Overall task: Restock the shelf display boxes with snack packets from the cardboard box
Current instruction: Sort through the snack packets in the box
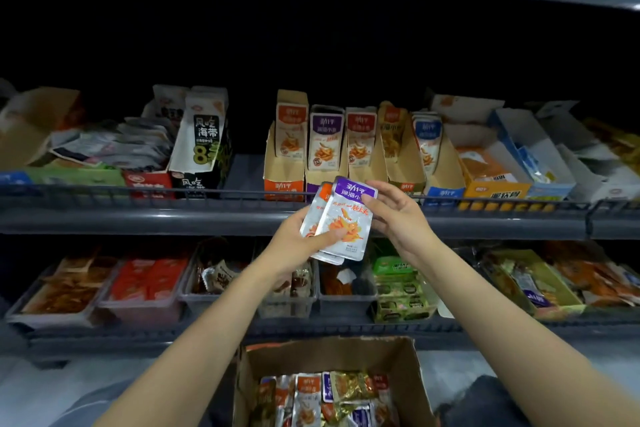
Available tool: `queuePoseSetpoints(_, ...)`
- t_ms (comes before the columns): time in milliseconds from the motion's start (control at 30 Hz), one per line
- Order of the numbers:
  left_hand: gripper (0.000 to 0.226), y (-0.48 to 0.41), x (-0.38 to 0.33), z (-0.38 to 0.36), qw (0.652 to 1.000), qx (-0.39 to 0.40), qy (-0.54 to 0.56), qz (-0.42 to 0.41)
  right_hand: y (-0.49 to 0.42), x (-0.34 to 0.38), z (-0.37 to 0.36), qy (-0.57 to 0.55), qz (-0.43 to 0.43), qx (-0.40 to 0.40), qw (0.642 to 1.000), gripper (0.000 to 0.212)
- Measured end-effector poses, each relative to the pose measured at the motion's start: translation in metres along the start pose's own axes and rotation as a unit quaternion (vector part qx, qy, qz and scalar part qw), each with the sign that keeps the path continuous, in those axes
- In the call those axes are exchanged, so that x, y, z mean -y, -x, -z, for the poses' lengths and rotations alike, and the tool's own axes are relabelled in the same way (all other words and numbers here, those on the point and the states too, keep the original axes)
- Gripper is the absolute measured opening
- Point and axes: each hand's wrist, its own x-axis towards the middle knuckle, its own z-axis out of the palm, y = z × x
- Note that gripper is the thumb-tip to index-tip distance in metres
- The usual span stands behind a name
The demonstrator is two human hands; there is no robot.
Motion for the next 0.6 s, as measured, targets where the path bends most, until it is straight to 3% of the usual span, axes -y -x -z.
queuePoseSetpoints(133,0.046,-0.010,-0.013,0.002,0.998,-0.036,0.057,-0.015,-0.010,0.012,-0.010,-0.081,-0.039,0.013,0.996,0.031)
queuePoseSetpoints(200,0.045,-0.016,-0.016,0.003,0.995,-0.058,0.081,-0.012,-0.015,0.015,-0.014,-0.080,-0.019,-0.005,0.997,0.024)
queuePoseSetpoints(367,0.062,-0.028,-0.026,0.010,0.999,0.013,0.033,0.000,-0.030,0.024,-0.019,-0.034,0.061,-0.067,0.995,0.024)
queuePoseSetpoints(467,0.050,-0.037,-0.034,0.016,1.000,-0.009,0.012,-0.014,-0.039,0.030,-0.019,-0.059,0.049,-0.051,0.996,0.026)
queuePoseSetpoints(600,0.031,-0.046,-0.044,0.027,0.999,-0.035,0.000,-0.018,-0.051,0.037,-0.016,-0.102,-0.033,0.011,0.994,0.039)
